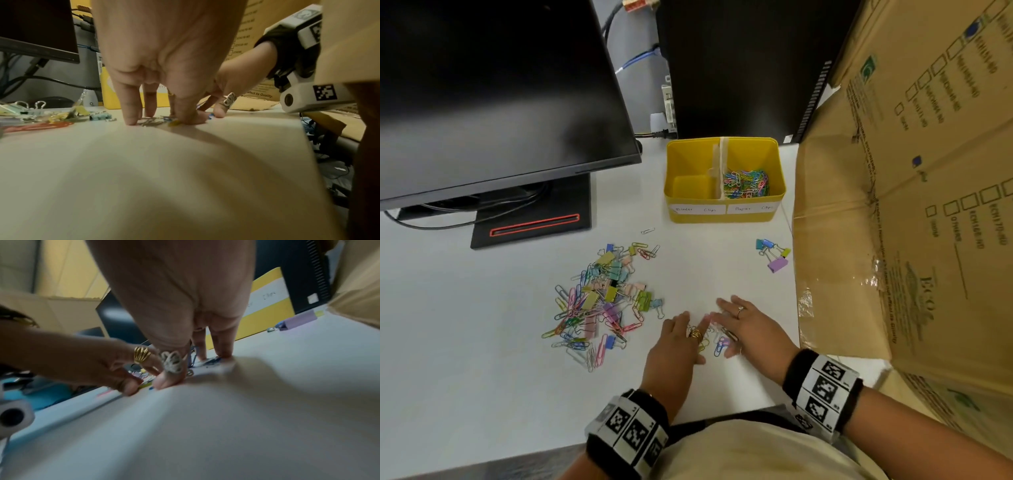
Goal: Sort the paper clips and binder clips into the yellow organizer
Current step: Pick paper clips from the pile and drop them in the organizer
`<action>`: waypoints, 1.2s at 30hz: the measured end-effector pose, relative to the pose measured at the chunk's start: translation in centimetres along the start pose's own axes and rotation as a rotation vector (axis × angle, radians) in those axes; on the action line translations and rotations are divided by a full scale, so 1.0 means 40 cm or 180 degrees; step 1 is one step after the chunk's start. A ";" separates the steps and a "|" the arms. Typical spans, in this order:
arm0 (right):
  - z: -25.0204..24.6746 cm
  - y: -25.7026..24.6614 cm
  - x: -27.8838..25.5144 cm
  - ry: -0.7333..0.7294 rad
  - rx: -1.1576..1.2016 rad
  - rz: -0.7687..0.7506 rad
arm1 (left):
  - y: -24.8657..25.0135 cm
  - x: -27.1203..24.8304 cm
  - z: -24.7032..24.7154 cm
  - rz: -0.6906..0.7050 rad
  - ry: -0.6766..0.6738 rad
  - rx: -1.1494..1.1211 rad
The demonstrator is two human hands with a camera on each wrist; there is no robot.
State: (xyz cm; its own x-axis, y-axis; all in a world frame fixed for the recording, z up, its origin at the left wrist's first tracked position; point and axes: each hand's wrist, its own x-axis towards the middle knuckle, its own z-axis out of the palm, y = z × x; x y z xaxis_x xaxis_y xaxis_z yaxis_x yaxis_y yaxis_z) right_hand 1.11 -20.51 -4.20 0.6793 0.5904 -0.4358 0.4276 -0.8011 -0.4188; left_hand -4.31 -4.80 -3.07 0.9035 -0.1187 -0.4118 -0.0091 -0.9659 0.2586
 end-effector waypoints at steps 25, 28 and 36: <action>-0.169 0.038 0.066 0.1084 0.2337 0.0529 | -0.049 0.059 -0.034 -0.0031 0.0224 -0.0825; -0.303 0.066 0.095 0.1728 0.2774 0.0697 | -0.042 0.095 -0.139 -0.0014 0.0482 -0.1474; -0.481 0.154 0.252 0.2037 0.1230 0.1169 | 0.142 0.384 -0.451 -0.0114 0.1317 -0.1920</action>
State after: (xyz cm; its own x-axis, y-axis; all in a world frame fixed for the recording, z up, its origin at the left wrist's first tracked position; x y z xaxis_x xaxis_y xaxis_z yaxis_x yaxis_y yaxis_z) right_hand 22.06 -21.38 4.15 0.9933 0.0349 -0.1100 -0.0429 -0.7728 -0.6332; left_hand 17.23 -7.99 7.83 0.9878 0.1223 -0.0961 0.1532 -0.6588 0.7366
